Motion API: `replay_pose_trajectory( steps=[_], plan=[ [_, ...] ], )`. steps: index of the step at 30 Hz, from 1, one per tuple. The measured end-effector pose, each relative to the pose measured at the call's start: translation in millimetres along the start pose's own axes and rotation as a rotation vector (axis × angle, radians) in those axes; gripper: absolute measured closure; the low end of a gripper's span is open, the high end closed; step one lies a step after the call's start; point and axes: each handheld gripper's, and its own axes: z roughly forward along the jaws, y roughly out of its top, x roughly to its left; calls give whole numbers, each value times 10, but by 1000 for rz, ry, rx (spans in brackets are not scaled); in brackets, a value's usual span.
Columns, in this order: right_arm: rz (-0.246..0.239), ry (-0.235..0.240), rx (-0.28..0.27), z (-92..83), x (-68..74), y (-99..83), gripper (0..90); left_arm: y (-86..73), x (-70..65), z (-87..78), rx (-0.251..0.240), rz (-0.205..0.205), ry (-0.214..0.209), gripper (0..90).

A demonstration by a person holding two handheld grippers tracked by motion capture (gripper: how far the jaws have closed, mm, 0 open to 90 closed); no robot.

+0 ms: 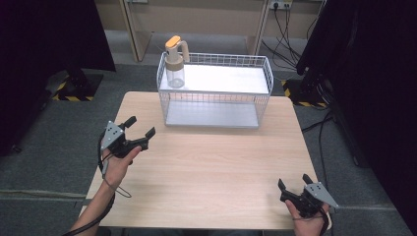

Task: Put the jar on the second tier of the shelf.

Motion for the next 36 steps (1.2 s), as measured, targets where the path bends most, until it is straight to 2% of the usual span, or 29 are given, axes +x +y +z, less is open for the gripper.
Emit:
replay_pose_trajectory(
  steps=[9, 19, 36],
  plan=[
    [-2, 0, -2, -1, 1, -1, 46, -85, 13, -98, 10, -3, 6, 117],
    [-8, -1, -1, -1, 6, -1, 46, -315, 61, -254, 45, -21, 27, 118],
    [-9, -2, -1, -1, 7, -1, 46, -620, 85, -402, 96, -45, 44, 118]
  ],
)
